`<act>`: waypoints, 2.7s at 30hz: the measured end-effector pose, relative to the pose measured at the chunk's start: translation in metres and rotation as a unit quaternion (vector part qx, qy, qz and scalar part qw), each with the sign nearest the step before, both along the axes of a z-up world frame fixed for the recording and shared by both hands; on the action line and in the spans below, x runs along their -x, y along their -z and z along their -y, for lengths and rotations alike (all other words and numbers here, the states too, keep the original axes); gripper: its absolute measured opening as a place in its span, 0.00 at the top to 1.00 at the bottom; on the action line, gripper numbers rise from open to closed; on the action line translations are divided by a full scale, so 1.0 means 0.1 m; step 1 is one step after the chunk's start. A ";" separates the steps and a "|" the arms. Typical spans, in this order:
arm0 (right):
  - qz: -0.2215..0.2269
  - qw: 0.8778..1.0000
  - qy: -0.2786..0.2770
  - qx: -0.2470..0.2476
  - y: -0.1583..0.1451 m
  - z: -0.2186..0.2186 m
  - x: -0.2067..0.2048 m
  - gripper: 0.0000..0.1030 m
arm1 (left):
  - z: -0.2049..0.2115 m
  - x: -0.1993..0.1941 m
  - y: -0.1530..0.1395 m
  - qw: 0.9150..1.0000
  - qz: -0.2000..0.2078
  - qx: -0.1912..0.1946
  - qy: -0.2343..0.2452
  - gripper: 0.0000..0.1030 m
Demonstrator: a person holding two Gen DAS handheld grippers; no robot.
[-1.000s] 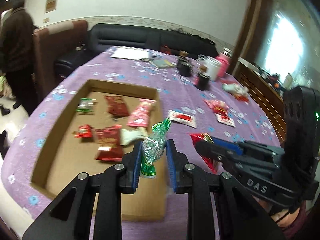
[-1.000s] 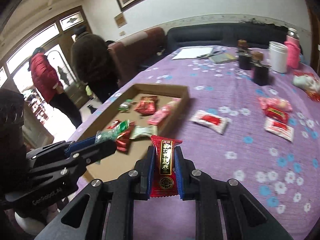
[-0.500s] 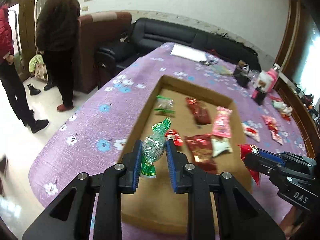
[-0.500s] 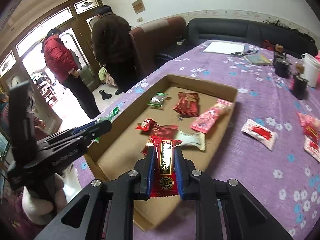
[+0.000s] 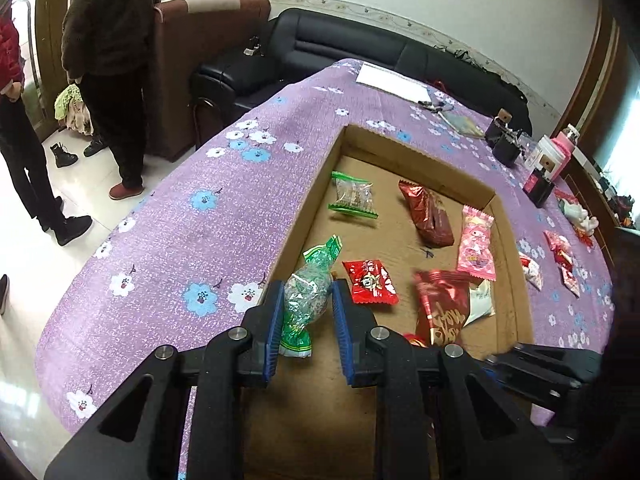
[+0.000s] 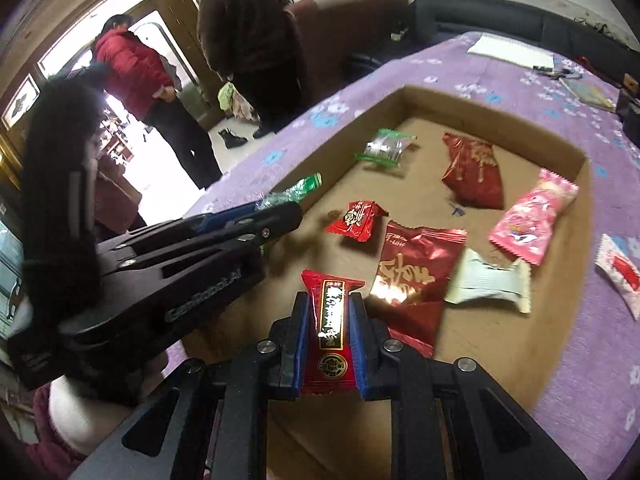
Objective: Organize snacks
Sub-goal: 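Open both tools to drop the snacks into the box, then move both open tools back over the white red-printed packets on the table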
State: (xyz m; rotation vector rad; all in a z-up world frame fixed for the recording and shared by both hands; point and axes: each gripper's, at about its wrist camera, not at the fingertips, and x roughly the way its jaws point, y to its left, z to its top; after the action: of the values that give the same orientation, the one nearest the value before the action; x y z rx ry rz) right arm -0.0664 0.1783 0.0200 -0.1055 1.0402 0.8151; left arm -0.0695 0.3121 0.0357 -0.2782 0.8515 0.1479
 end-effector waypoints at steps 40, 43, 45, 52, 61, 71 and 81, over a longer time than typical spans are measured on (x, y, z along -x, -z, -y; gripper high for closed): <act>0.074 0.971 0.227 -0.003 -0.27 2.12 -0.72 0.51 | 0.85 0.36 -0.39 0.996 0.037 0.061 0.051 0.26; 0.067 0.972 0.226 0.010 -0.18 1.98 -0.98 0.51 | 0.82 0.36 -0.38 0.996 0.033 0.066 0.050 0.26; 0.053 0.973 0.224 0.008 -0.09 1.92 -1.16 0.51 | 0.79 0.38 -0.38 0.996 0.033 0.067 0.047 0.26; -0.029 0.979 0.200 -0.034 0.16 1.92 -1.30 0.51 | 0.73 0.36 -0.33 0.996 0.030 0.075 0.041 0.26; -0.023 0.981 0.192 -0.033 0.07 2.04 -0.95 0.51 | 0.99 0.28 -0.29 0.994 0.022 0.079 0.075 0.26; 0.032 0.973 0.219 0.062 0.12 1.59 -0.88 0.68 | 1.11 0.36 -0.36 0.993 0.027 0.066 0.090 0.26; 0.008 0.965 0.260 -0.032 -0.04 2.51 -0.36 0.58 | 1.51 0.32 -0.37 0.987 0.026 0.060 0.147 0.26</act>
State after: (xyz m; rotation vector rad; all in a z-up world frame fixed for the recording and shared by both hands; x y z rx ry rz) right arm -0.0303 -0.0731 0.0244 0.2105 0.9649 0.3668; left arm -0.1016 0.1613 0.0731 -0.2645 0.8419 -0.1851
